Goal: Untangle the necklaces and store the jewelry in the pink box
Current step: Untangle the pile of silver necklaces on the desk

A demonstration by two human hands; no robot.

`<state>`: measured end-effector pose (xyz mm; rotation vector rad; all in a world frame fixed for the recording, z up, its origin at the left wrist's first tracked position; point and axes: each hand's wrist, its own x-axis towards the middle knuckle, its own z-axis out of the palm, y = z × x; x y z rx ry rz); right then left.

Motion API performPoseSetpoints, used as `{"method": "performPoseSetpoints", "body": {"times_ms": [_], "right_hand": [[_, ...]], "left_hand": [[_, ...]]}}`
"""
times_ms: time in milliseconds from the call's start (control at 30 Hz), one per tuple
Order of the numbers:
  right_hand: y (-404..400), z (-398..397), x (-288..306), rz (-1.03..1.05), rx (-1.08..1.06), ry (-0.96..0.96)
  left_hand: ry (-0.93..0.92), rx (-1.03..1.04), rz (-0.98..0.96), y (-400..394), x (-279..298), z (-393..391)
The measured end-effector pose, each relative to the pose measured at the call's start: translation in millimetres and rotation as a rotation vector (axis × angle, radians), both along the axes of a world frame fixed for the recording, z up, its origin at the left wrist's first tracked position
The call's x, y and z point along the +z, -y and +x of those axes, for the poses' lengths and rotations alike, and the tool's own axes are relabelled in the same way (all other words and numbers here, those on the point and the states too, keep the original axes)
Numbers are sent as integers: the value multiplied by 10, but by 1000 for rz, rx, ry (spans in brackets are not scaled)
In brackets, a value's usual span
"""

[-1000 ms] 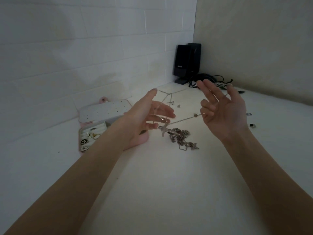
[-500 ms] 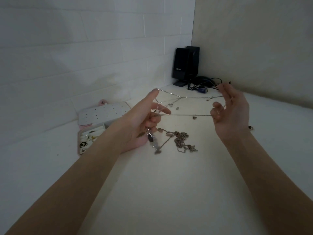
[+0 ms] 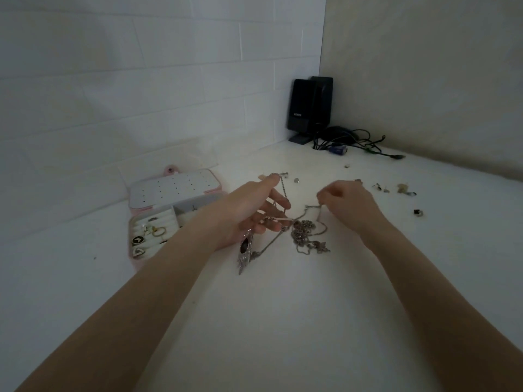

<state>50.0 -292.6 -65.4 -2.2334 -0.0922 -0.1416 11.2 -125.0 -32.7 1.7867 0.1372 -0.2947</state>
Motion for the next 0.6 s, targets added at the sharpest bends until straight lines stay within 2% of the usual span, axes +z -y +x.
{"method": "performPoseSetpoints", "body": {"times_ms": [33,67,133,167,200,300,400,500,600], "right_hand": [[-11,-3,-2,-141,-9,92],[-28,-21,24,-173,7,203],[-56,-81,129,5,177,322],[-73,-119,176,108,315,317],[-99,-154,203,125,450,284],[-169,-186,136,-157,648,235],[-211,-168,44,-184,670,165],[-232,-156,18,-193,589,162],[-219,-141,28,-85,512,174]], "left_hand": [[-9,-16,-10,12,-2,-10],[-13,-32,-16,24,-8,-19],[-9,-47,-26,36,-20,-22],[-4,-47,-35,38,-25,-20],[1,-44,-48,38,-28,-14],[-2,-23,-65,40,-30,13],[-7,-27,-32,44,-29,20],[5,-44,-14,37,-24,15],[29,-38,-34,15,-6,14]]}}
